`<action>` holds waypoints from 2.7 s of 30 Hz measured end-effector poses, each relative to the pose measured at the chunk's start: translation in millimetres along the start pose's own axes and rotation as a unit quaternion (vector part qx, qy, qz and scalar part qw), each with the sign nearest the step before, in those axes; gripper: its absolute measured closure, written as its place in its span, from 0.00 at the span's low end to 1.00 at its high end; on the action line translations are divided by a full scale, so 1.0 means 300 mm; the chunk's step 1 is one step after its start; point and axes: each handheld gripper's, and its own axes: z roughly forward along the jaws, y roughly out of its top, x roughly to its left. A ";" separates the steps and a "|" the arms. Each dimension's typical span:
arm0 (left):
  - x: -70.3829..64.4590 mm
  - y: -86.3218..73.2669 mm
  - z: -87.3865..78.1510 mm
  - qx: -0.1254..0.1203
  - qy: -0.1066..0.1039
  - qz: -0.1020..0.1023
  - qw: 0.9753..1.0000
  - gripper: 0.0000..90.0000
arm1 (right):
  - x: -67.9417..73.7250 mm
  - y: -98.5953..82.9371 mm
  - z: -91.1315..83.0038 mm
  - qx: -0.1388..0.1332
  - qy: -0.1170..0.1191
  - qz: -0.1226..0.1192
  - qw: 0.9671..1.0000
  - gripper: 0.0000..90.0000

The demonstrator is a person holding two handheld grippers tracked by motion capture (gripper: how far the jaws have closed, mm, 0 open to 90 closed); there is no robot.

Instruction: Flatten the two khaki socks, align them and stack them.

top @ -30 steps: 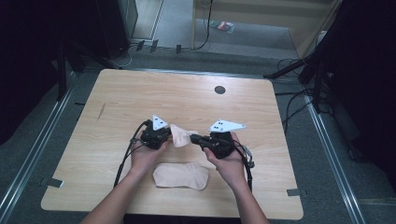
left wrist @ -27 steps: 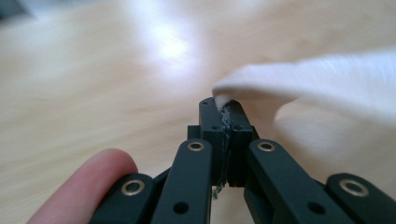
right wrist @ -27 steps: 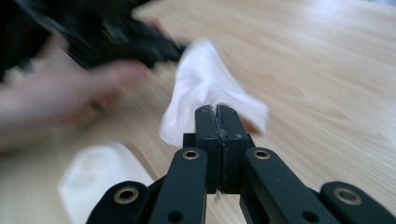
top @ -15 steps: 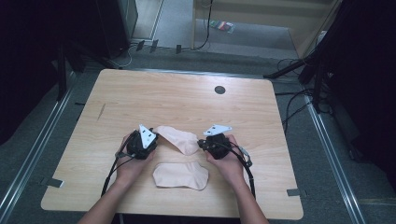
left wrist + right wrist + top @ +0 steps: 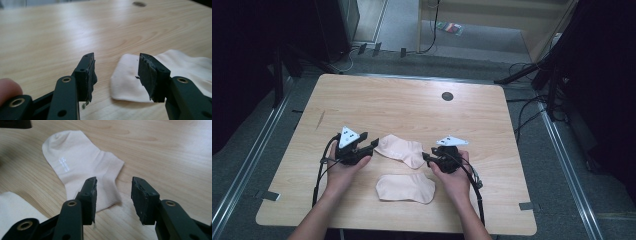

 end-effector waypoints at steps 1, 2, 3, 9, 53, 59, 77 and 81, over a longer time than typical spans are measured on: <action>0.010 0.000 0.020 0.013 -0.004 -0.014 1.000 0.54 | 0.006 -0.004 0.008 0.003 0.000 0.004 1.000 0.63; 0.016 -0.001 0.045 0.025 -0.010 -0.029 0.999 0.54 | 0.010 -0.008 0.017 0.006 0.002 0.004 1.000 0.63; 0.017 -0.001 0.059 0.033 -0.010 -0.031 0.999 0.53 | 0.015 -0.012 0.028 0.013 -0.003 0.003 1.000 0.63; 0.003 0.005 0.102 0.065 -0.017 -0.017 0.998 0.72 | 0.028 -0.024 0.061 0.028 -0.012 -0.011 0.999 0.78; -0.140 -0.042 -0.008 0.089 -0.054 -0.009 0.995 0.76 | -0.051 0.014 -0.005 0.005 -0.045 -0.048 0.998 0.75; -0.088 -0.025 -0.021 0.050 -0.035 -0.055 0.997 0.39 | -0.071 0.022 -0.040 -0.040 -0.060 0.002 0.997 0.58; -0.051 -0.051 0.020 0.113 -0.012 -0.038 0.993 0.71 | 0.016 -0.038 0.082 0.010 0.013 -0.011 1.000 0.62; -0.065 -0.057 0.022 0.118 -0.008 -0.024 0.993 0.84 | 0.035 -0.043 0.086 0.010 -0.008 -0.035 0.999 0.71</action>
